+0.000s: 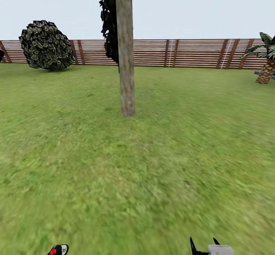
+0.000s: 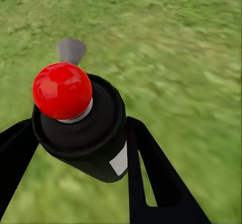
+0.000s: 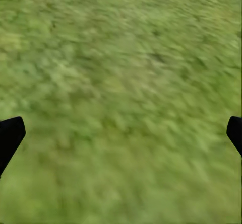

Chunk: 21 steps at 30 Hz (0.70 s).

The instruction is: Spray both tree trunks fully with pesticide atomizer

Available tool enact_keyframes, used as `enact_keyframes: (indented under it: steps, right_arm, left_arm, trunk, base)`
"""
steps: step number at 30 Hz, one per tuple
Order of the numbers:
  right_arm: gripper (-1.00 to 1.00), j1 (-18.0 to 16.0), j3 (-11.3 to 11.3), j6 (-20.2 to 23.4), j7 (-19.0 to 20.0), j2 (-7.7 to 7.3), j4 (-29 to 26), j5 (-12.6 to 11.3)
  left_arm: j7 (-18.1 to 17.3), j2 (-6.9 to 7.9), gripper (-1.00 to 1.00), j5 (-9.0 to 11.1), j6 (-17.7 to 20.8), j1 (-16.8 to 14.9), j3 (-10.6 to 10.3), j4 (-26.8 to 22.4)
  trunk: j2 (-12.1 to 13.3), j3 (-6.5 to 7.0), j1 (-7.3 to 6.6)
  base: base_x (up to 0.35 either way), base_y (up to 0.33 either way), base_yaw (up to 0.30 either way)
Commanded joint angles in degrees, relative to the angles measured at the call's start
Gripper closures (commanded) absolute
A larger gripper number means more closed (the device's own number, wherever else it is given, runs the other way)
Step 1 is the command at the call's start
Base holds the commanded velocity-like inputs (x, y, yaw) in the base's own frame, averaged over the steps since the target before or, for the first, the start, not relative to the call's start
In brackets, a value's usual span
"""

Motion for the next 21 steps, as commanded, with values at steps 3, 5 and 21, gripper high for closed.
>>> enact_keyframes:
  steps: [3, 5, 21]
  right_arm:
    - [-1.00, 0.00, 0.02, 0.00, 0.01, 0.00, 0.04, 0.00]
    - [-1.00, 0.00, 0.04, 0.00, 0.02, 0.00, 0.05, 0.00]
    - [-1.00, 0.00, 0.02, 0.00, 0.02, 0.00, 0.06, 0.00]
  left_arm:
    - [0.00, 0.00, 1.00, 0.00, 0.00, 0.00, 0.00, -0.01]
    - [0.00, 0.00, 1.00, 0.00, 0.00, 0.00, 0.00, 0.00]
    - [0.00, 0.00, 1.00, 0.00, 0.00, 0.00, 0.00, 0.00]
  trunk:
    - [0.00, 0.00, 0.00]
    - [0.00, 0.00, 0.00]
    - [0.00, 0.00, 0.00]
  base:
    - [0.336, 0.000, 0.000]
    - [0.336, 0.000, 0.000]
    - [0.336, 0.000, 0.000]
